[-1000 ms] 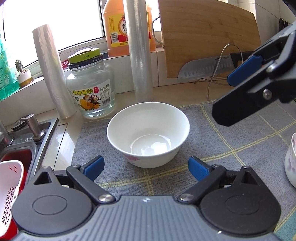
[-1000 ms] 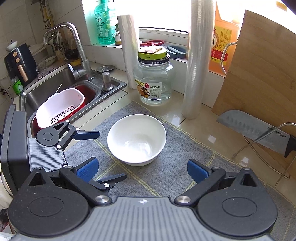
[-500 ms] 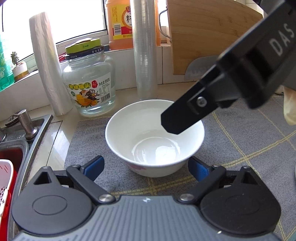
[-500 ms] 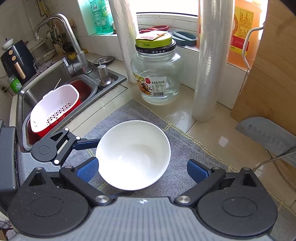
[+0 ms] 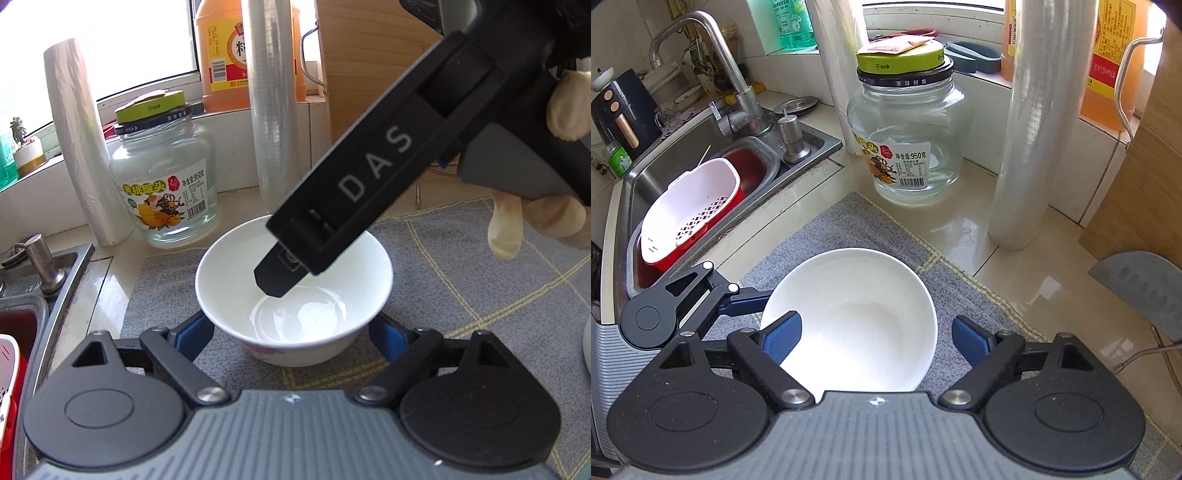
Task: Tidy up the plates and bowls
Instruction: 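Lift and carry the third bowl with the right gripper to the bowl stack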
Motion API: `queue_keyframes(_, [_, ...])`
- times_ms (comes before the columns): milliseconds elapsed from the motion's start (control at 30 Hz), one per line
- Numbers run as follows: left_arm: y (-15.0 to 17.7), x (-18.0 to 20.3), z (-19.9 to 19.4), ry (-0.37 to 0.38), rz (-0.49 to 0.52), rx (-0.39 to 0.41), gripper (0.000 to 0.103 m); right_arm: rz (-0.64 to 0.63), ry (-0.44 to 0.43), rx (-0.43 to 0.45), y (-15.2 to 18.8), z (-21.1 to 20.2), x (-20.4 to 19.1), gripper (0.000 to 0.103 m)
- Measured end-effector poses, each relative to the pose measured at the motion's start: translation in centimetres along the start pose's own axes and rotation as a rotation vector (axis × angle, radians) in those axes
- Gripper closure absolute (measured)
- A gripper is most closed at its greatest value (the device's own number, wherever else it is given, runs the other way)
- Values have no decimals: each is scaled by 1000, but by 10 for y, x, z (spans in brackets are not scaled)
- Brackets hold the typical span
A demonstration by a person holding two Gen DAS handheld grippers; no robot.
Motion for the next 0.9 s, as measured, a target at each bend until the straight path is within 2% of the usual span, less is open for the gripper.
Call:
queue_keyframes(200, [0, -2, 0, 8, -6, 1, 14, -10, -12, -19, 0, 6, -2, 23])
queue_keyframes(900, [-2, -3, 1, 13, -12, 4, 14, 10, -32, -16, -1, 10, 2, 23])
Point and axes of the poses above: each gripper's, at about its wrist camera, not at the fingertips, and z roughly the way its jaws point, x to its right, y to its underside, the point moved 1 cm from there along z, roughly the way its jaws point, and after that the axes turned 5 degrees about x, right-handed, at the moved point
